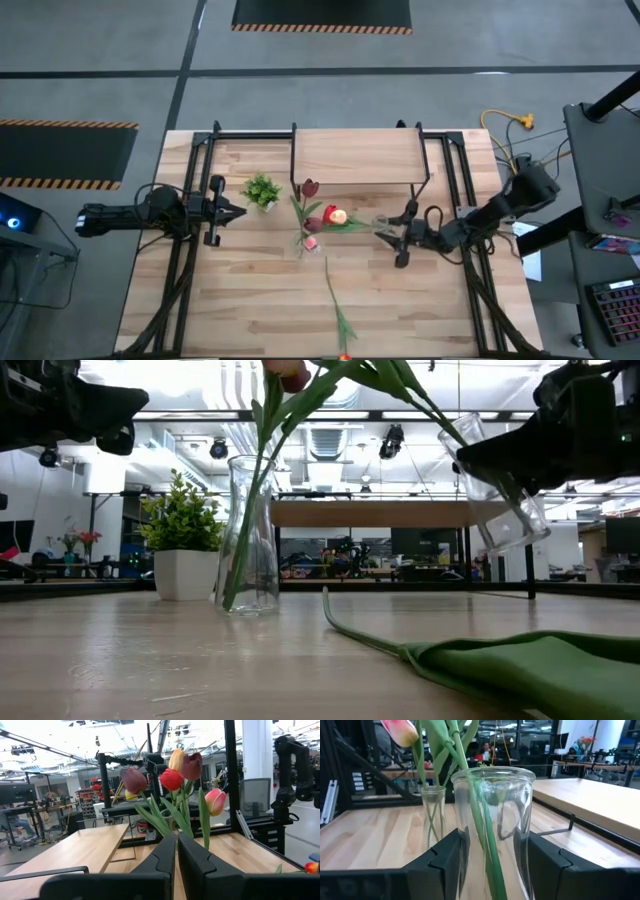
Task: Pick and place flowers into a vace then onto a shelf
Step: Adjust the right transparent vase
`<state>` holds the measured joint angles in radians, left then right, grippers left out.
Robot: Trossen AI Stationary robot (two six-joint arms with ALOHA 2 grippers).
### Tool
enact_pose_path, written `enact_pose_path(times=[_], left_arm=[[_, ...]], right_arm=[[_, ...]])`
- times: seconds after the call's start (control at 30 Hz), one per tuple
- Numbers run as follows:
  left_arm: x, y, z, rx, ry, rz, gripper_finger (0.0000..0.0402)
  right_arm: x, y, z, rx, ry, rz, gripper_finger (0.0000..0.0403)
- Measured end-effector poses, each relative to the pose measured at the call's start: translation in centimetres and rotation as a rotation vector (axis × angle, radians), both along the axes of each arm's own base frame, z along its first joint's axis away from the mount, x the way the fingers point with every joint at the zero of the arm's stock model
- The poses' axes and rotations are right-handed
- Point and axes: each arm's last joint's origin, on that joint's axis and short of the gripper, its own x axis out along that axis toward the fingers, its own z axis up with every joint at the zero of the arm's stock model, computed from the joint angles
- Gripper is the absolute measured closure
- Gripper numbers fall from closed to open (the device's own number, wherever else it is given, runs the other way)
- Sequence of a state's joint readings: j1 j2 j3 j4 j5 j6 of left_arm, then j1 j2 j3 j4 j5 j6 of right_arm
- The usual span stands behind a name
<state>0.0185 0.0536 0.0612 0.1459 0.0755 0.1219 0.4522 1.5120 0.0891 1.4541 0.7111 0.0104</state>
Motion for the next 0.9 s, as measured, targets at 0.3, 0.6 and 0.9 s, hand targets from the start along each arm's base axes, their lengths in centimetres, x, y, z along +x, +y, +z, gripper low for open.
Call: enact_pose_path(times=[0.3,0.6,0.9], left_arm=[[0.0,0.0,0.0,0.0,0.0,0.001,0.0398],[0.0,0.0,0.0,0.0,-0.003,0.001,0.0398],[0.0,0.0,0.1,0.0,-0.004,0.0,0.0398]], right_arm=[[1.5,0.6,-1.5,-0.028,0.029,-0.054,0.0242],[2.1,0.8,-1.2,-0.035,0.016,-0.079,0.0242],[3.7,0.8,1.3,-0.139,-0.05,-0.122,0.0242]])
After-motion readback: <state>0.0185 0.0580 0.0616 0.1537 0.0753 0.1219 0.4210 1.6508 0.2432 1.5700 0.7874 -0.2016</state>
